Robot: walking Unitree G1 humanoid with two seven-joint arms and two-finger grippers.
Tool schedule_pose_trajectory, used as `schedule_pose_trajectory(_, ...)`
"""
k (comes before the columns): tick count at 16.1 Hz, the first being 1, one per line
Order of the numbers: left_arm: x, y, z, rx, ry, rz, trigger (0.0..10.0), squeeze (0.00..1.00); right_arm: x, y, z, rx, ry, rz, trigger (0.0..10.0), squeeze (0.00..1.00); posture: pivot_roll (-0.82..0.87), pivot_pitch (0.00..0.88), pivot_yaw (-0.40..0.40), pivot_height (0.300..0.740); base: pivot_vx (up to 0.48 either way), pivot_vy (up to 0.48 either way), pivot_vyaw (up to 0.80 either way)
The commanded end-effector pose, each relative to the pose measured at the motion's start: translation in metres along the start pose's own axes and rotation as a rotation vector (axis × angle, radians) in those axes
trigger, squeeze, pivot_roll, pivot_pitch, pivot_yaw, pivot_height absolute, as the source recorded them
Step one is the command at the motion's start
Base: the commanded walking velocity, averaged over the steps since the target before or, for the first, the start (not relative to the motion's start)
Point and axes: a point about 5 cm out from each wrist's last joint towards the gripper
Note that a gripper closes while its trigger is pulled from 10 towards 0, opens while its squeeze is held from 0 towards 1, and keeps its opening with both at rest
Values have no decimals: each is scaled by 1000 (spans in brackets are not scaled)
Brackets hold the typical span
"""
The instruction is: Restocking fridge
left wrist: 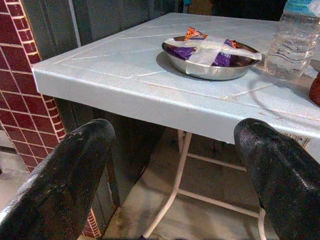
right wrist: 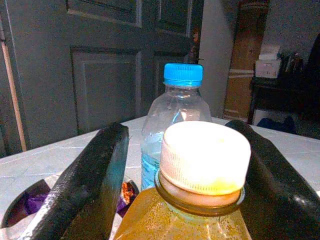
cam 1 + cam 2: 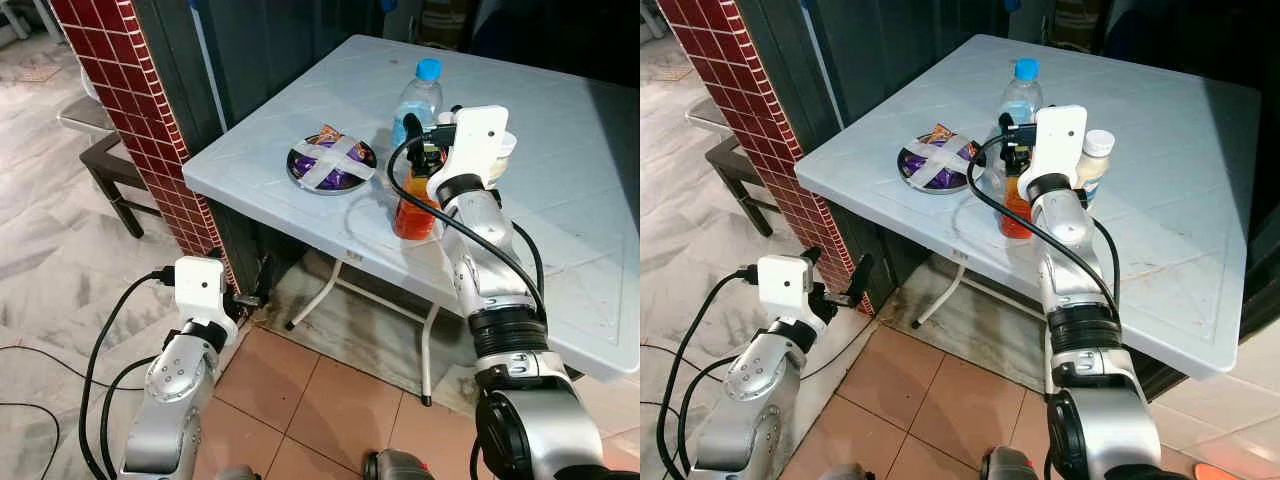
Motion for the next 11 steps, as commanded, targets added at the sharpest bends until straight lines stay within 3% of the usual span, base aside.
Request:
schedule_pose_trajectory(1, 2, -1, -1, -1, -3, 12, 10000, 0, 0, -1, 1, -2, -5, 6, 0, 0, 48, 51, 53, 740, 0, 0, 0)
schedule_pose_trajectory(11, 0, 0, -1, -6, -10, 16, 10000, 0, -1, -2, 0, 12, -3, -15, 0, 0, 50, 47, 52, 740, 0, 0, 0)
Point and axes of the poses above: a point about 5 cm out from each wrist's last joint towards the gripper, its own z axis pointing out of the wrist towards the gripper, its own x axis along the axis of the wrist's last joint, y = z × x, and after that the axes turned 15 degrees about z, right-handed
